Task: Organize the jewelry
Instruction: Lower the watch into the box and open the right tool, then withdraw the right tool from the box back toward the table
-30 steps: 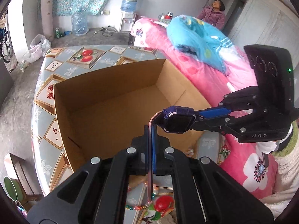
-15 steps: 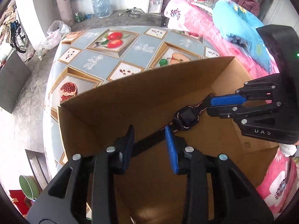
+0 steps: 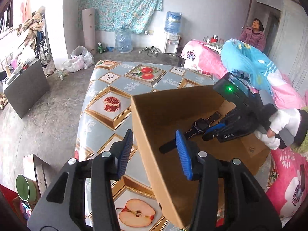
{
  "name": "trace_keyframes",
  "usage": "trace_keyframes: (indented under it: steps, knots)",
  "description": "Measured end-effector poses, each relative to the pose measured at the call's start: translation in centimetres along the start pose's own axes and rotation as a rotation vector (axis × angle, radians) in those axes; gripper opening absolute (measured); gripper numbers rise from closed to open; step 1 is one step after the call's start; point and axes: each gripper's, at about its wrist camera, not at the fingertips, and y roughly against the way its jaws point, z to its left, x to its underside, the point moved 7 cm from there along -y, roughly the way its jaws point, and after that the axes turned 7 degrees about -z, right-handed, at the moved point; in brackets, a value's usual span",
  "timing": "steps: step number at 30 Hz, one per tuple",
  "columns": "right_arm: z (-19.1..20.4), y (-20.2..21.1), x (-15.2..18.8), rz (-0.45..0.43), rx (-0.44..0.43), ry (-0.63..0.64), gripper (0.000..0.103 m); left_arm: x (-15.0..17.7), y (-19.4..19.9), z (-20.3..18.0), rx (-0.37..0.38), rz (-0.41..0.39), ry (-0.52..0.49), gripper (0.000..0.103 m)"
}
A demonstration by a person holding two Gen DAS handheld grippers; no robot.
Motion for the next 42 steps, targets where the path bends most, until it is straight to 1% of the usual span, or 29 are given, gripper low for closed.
trace_keyframes:
  steps: [1, 3, 7, 9, 12, 14, 16, 17, 18, 20, 21, 22, 23, 25, 26, 28, 30, 31, 33, 34, 36, 38, 39, 41, 42]
  knots:
    - [-0.1, -0.2, -0.2, -0.001, -0.003, -0.011, 0.017, 0.7, 0.4, 0.5, -0.002, 0.0, 0.017, 0.047]
    - [-0.3, -0.5, -0.6, -0.012, -0.003, -0.034, 0.017, 2.0, 1.1, 1.4, 0.002, -0.004, 0.047, 0.048]
    - [-0.6, -1.0, -1.0, -0.025, -0.016, -0.081, 0.017, 4.2, 2.5, 2.6, -0.032, -0.028, 0.056, 0.048]
    - [-0.5, -0.9, -1.0, -0.037, -0.031, -0.102, 0.017, 5.1, 3.2, 2.9, -0.038, -0.036, 0.067, 0.048]
    - [-0.5, 0.2, -0.7, -0.059, -0.03, -0.111, 0.017, 6.5, 4.4, 2.8, -0.05, -0.048, 0.066, 0.048]
    - [-0.3, 1.9, -0.4, -0.099, -0.029, -0.114, 0.017, 7.4, 5.4, 2.5, -0.061, -0.059, 0.058, 0.05]
    - [0.0, 4.9, 0.3, -0.18, -0.007, -0.101, 0.017, 8.5, 6.2, 2.0, -0.072, -0.064, 0.045, 0.054]
    - [-0.7, 6.6, 0.7, -0.232, 0.004, -0.089, 0.017, 9.2, 6.5, 1.6, -0.077, -0.06, 0.037, 0.055]
    - [-0.3, 8.4, 1.4, -0.288, 0.007, -0.079, 0.017, 10.0, 6.7, 1.3, -0.078, -0.052, 0.03, 0.055]
    - [0.6, 12.5, 3.7, -0.407, 0.003, -0.075, 0.023, 11.5, 6.9, 0.3, -0.077, -0.026, 0.017, 0.055]
    - [1.1, 14.4, 5.2, -0.466, -0.002, -0.076, 0.032, 12.2, 7.0, -0.1, -0.082, -0.014, 0.007, 0.055]
    - [1.6, 16.0, 7.0, -0.518, 0.0, -0.075, 0.037, 12.9, 7.1, -0.5, -0.09, -0.005, -0.006, 0.055]
    - [2.1, 17.5, 8.7, -0.574, 0.009, -0.076, 0.039, 13.5, 7.2, -0.9, -0.096, -0.001, -0.013, 0.055]
    - [3.1, 19.4, 12.1, -0.657, 0.022, -0.083, 0.055, 14.8, 7.3, -1.6, -0.104, 0.012, -0.015, 0.055]
    - [3.3, 19.9, 13.9, -0.695, 0.029, -0.096, 0.059, 15.4, 7.3, -1.8, -0.104, 0.019, -0.011, 0.055]
    - [3.6, 19.6, 17.0, -0.74, 0.052, -0.141, 0.072, 16.5, 7.1, -2.3, -0.099, 0.039, 0.009, 0.055]
    - [4.1, 17.4, 19.7, -0.728, 0.073, -0.207, 0.072, 17.4, 6.4, -2.9, -0.098, 0.061, 0.013, 0.055]
    - [4.1, 15.6, 21.0, -0.716, 0.083, -0.25, 0.072, 17.7, 6.1, -3.2, -0.102, 0.065, 0.011, 0.055]
    - [4.1, 12.5, 23.2, -0.684, 0.083, -0.332, 0.072, 18.1, 5.4, -3.8, -0.119, 0.07, -0.018, 0.055]
    - [4.2, 11.0, 24.3, -0.667, 0.097, -0.372, 0.072, 18.3, 5.0, -4.2, -0.122, 0.069, -0.033, 0.055]
    - [4.5, 8.3, 25.5, -0.651, 0.124, -0.409, 0.072, 18.5, 4.2, -4.7, -0.137, 0.071, -0.062, 0.055]
    - [4.1, 6.2, 26.2, -0.654, 0.176, -0.448, 0.072, 19.1, 3.3, -5.0, -0.149, 0.088, -0.083, 0.055]
    - [4.3, 5.4, 26.4, -0.656, 0.19, -0.448, 0.072, 19.2, 3.3, -5.2, -0.151, 0.078, -0.091, 0.056]
    - [4.8, 4.3, 26.7, -0.666, 0.22, -0.451, 0.072, 19.5, 2.9, -5.6, -0.141, 0.089, -0.102, 0.056]
    - [5.2, 4.0, 26.6, -0.68, 0.241, -0.432, 0.072, 19.7, 2.8, -5.6, -0.148, 0.087, -0.108, 0.056]
